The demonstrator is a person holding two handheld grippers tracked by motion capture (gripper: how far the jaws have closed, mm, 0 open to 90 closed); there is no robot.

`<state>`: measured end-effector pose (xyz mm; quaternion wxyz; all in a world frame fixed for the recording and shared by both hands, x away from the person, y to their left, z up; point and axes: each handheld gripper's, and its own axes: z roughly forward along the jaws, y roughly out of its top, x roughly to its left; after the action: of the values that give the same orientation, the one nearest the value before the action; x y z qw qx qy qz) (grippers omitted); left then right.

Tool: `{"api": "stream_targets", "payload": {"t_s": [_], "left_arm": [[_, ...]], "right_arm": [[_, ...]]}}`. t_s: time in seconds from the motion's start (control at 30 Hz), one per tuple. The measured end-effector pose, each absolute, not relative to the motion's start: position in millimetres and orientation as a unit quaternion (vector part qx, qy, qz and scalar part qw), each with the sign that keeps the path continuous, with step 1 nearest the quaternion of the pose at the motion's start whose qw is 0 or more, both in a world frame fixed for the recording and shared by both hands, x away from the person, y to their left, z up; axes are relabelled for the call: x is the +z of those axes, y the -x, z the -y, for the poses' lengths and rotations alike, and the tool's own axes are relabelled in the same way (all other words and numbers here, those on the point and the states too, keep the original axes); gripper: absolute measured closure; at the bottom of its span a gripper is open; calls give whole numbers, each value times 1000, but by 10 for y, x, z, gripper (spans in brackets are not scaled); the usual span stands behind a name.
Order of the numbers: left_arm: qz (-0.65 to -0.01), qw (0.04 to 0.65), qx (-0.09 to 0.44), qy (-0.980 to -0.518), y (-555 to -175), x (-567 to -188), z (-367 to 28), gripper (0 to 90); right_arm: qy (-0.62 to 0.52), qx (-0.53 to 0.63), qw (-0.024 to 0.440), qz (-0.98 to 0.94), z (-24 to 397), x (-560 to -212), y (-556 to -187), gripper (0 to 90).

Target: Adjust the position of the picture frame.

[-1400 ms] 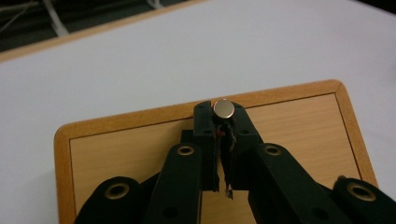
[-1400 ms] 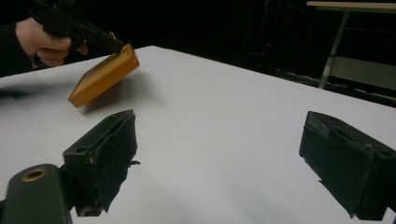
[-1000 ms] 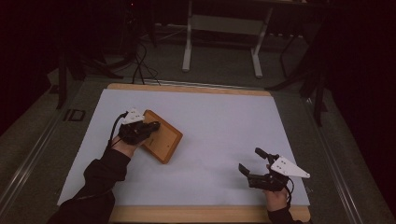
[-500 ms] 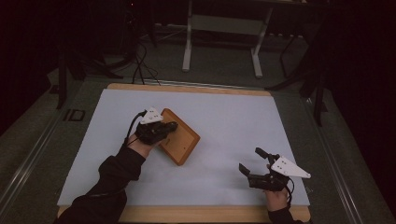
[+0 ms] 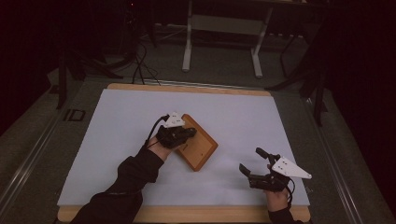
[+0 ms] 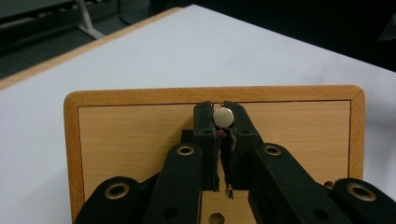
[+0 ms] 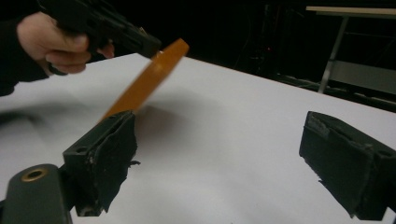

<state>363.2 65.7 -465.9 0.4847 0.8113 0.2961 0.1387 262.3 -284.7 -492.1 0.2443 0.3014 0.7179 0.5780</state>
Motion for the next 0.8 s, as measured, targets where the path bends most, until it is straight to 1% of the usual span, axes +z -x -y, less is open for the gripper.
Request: {"api": "stream_targets", "payload": {"t_s": [0.13,0.57,0.8], "left_arm": [[-297,478,130,-817,-3686,-4753,-557,856],[-306,465,131,-820,-3905,-4929,-236,854],[-308,448,129,-829,-4014,-5037,-82,854]], "right_arm": [[-302,579,246,-717,2864,-4917,-2621,106],[-301,583,246,-714,2882,-4905,-2611,106],[-302,584,245,-713,2890,-4908,-2616,106]]}}
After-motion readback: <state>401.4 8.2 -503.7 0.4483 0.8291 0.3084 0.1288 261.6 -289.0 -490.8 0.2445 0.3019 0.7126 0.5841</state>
